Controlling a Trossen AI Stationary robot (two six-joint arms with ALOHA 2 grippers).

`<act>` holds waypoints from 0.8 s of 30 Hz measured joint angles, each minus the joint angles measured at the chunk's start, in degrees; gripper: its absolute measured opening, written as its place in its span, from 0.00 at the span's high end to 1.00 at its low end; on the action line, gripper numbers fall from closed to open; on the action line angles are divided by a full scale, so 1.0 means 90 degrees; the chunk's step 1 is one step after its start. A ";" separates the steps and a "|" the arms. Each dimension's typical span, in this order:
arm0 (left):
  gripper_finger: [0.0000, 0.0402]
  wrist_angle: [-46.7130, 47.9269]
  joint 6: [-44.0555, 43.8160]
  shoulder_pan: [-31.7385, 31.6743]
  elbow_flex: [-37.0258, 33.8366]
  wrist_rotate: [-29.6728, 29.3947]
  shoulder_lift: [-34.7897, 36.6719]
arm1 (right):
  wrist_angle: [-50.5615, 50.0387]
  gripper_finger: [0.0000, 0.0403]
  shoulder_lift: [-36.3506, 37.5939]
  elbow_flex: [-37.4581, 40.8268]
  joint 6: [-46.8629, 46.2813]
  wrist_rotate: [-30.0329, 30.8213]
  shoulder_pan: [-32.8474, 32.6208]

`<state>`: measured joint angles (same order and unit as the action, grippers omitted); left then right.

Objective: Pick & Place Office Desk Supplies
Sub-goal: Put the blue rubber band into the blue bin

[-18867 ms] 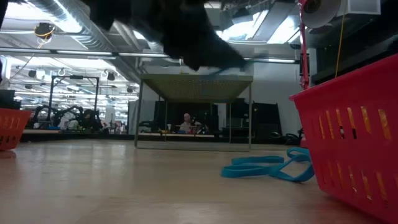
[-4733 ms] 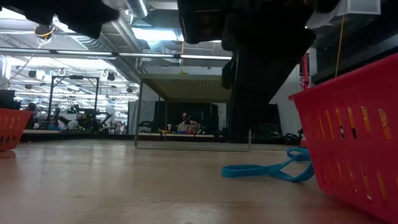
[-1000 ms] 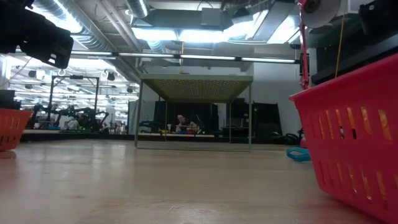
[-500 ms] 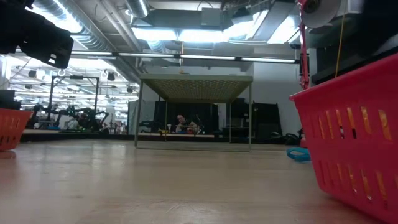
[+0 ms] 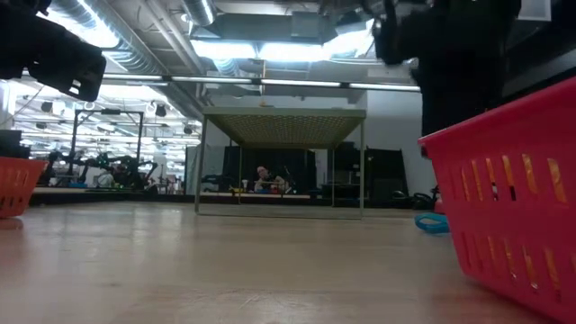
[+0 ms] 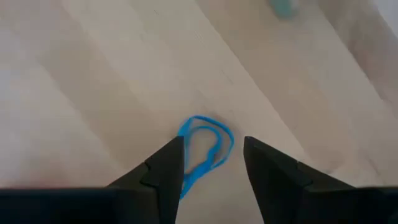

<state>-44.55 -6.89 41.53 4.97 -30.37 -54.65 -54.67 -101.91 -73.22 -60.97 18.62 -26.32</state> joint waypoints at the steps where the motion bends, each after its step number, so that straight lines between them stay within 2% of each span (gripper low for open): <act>1: 0.64 0.0006 -0.0004 0.0000 0.0000 0.0000 0.0000 | -0.0005 0.58 -0.0051 0.0070 0.0016 -0.0057 0.0042; 6: 0.64 0.0031 -0.0047 0.0000 0.0000 0.0000 0.0000 | 0.0236 0.55 -0.0097 0.0361 0.0083 -0.0212 0.0145; 12: 0.64 0.0031 -0.0047 0.0000 0.0000 0.0000 0.0002 | 0.1557 0.53 -0.0100 0.0761 0.0374 -0.0690 0.0164; 24: 0.64 0.0028 -0.0051 0.0000 0.0000 0.0002 0.0002 | 0.1551 0.54 -0.0163 0.0785 0.0325 -0.0683 0.0271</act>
<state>-44.29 -7.35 41.54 4.97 -30.35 -54.64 -40.71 -103.38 -66.16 -58.05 12.48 -23.88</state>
